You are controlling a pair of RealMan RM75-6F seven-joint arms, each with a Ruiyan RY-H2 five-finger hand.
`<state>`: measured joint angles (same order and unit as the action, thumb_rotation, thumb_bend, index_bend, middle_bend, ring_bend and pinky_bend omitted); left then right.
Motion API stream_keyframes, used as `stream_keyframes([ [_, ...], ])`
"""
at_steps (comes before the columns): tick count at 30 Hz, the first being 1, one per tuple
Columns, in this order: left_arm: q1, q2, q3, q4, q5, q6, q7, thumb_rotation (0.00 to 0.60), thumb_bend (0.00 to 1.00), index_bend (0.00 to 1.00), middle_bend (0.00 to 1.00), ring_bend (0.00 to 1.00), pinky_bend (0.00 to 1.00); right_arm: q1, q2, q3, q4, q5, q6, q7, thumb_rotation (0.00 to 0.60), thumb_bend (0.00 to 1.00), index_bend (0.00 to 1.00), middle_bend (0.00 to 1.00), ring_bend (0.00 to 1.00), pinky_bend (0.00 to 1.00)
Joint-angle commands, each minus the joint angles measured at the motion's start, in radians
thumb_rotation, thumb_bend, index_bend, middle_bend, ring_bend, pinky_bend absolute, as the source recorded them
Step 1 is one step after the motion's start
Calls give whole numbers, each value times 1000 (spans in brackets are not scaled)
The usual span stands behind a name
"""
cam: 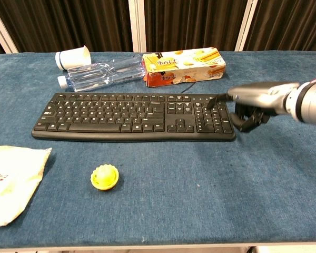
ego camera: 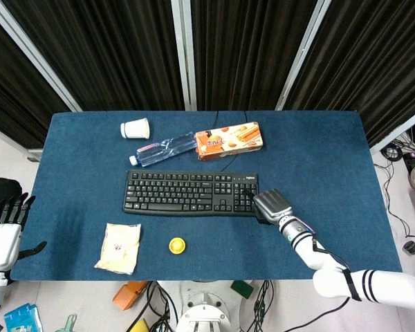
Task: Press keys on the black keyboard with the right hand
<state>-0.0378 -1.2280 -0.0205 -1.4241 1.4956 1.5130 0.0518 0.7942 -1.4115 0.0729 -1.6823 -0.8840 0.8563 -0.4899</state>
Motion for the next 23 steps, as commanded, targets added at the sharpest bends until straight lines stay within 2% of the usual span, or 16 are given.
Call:
stream_keyframes([
  [1, -1, 1, -1, -1, 3, 2, 0, 600, 44, 20, 0, 0, 0, -49, 69, 4, -68, -82, 108, 21, 555, 882, 150, 941, 999, 999],
  [2, -2, 1, -2, -2, 4, 4, 1, 600, 44, 20, 0, 0, 0, -66, 85, 2, -80, -105, 144, 22, 554, 819, 128, 934, 981, 983],
  [4, -2, 1, -3, -3, 6, 5, -1, 600, 44, 20, 0, 0, 0, -110, 128, -11, -110, -154, 223, 26, 554, 657, 85, 836, 859, 884],
  [6, -1, 2, -3, -4, 7, 9, -3, 600, 44, 20, 0, 0, 0, -156, 165, -23, -127, -194, 292, 44, 553, 519, 23, 571, 573, 668],
  [8, 2, 3, -3, -5, 7, 13, -7, 600, 44, 20, 0, 0, 0, -218, 206, -39, -129, -242, 376, 83, 548, 428, 1, 361, 339, 466],
  [11, 6, 7, -3, -8, 4, 17, -8, 600, 44, 20, 0, 0, 0, -313, 262, -62, -118, -308, 491, 168, 525, 273, 0, 138, 103, 223],
  [13, 8, 11, -3, -13, 3, 19, -9, 600, 44, 20, 0, 0, 0, -378, 297, -79, -103, -341, 555, 241, 511, 214, 0, 66, 22, 124],
  [16, 10, 15, -3, -22, 3, 21, -6, 600, 44, 20, 0, 0, 0, -457, 334, -101, -78, -384, 623, 341, 499, 171, 0, 8, 0, 48],
  [19, 11, 15, -1, -33, 4, 21, -1, 600, 44, 20, 0, 0, 0, -523, 352, -123, -49, -424, 670, 418, 486, 157, 0, 0, 0, 28],
  [23, 12, 14, 0, -44, 6, 22, 7, 600, 44, 20, 0, 0, 0, -565, 366, -145, -25, -469, 673, 472, 482, 157, 0, 0, 0, 26],
])
